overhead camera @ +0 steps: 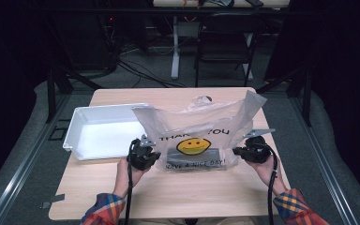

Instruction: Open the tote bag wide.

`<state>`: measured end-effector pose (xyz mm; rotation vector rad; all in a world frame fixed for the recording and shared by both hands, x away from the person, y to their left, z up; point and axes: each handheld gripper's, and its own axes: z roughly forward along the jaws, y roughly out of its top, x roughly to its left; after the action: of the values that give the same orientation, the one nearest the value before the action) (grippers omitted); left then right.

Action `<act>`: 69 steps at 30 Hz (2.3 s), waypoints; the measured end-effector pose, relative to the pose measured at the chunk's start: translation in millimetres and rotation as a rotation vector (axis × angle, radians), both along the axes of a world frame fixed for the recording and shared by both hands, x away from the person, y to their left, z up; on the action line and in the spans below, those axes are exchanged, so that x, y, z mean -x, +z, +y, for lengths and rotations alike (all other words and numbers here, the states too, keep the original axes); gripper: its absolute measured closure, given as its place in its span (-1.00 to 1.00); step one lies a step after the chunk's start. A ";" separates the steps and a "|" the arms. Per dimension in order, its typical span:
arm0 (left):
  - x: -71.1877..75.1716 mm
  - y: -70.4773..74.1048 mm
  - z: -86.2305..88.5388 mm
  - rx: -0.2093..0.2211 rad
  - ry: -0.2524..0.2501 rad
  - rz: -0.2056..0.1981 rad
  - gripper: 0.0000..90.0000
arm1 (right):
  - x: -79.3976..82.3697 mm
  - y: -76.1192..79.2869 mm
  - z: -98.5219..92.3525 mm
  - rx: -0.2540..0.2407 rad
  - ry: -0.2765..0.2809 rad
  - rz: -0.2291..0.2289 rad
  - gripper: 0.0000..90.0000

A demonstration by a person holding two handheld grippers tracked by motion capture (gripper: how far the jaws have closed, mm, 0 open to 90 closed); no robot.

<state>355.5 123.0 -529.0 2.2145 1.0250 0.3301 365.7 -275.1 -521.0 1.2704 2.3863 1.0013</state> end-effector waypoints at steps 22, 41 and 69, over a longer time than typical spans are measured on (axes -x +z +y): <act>-2.4 -12.7 0.8 -0.028 -0.026 0.126 0.99 | -7.7 -21.4 6.0 0.017 0.005 0.128 0.99; -2.8 -16.1 5.2 -0.063 -0.048 0.186 0.99 | -2.0 1.3 1.8 -0.029 0.025 0.001 0.64; -5.9 12.0 7.5 0.176 0.001 0.006 0.90 | 2.5 -7.7 0.8 -0.020 0.060 0.132 1.00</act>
<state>361.3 130.5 -517.0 2.0587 1.0185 0.2252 363.2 -274.3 -528.6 1.3173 2.5336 0.9896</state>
